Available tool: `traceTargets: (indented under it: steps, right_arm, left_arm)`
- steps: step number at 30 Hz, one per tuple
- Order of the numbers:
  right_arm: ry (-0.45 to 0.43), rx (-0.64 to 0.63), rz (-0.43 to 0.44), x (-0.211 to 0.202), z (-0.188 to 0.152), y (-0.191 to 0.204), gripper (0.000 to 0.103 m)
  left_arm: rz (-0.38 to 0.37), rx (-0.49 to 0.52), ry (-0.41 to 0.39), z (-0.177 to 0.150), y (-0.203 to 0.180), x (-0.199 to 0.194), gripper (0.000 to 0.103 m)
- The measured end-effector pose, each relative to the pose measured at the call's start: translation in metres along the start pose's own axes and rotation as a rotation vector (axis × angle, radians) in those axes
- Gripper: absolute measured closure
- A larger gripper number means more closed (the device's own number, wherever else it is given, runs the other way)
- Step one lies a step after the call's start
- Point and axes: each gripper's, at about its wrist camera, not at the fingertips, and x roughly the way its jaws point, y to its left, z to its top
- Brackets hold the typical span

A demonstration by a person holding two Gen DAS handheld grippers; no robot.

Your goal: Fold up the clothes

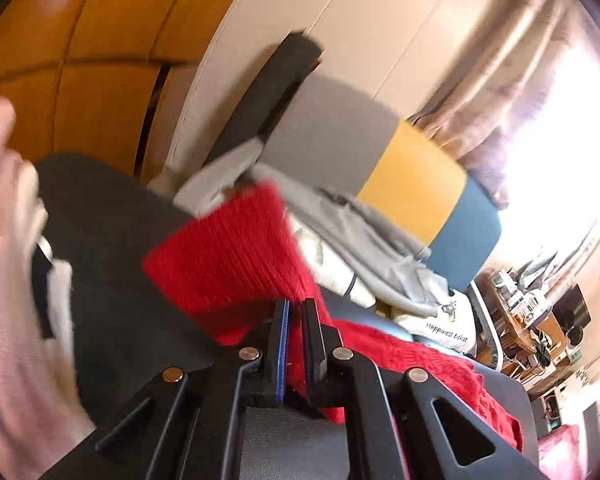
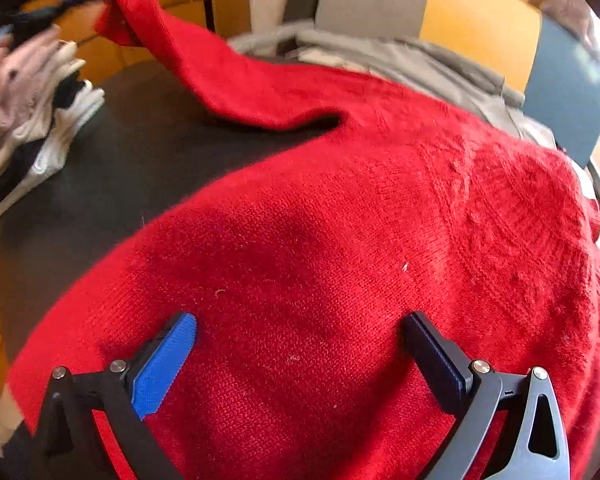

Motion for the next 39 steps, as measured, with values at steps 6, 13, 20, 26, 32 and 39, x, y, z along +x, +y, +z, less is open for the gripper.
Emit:
traceTargets:
  steps: [6, 13, 20, 26, 32, 39]
  right_arm:
    - [0.03, 0.112, 0.126, -0.032, 0.044, -0.029, 0.0]
    - [0.038, 0.312, 0.114, -0.005, 0.075, -0.084, 0.0]
    - [0.021, 0.273, -0.065, 0.042, 0.063, -0.082, 0.0]
    - [-0.113, 0.289, -0.083, 0.038, 0.044, -0.077, 0.0]
    - [-0.133, 0.298, -0.068, 0.036, 0.041, -0.081, 0.0]
    - [-0.132, 0.289, -0.078, 0.035, 0.042, -0.071, 0.0]
  left_arm:
    - [-0.013, 0.011, -0.023, 0.026, 0.02, -0.026, 0.098]
    - [-0.098, -0.281, 0.179, -0.008, 0.064, 0.002, 0.076]
    - [0.079, -0.478, 0.266, -0.082, 0.089, 0.053, 0.048]
    - [0.131, -0.523, 0.221, -0.069, 0.082, 0.081, 0.01]
    - [0.266, -0.616, 0.349, -0.077, 0.099, 0.12, 0.012]
    - [0.272, -0.68, 0.371, -0.076, 0.102, 0.118, 0.022]
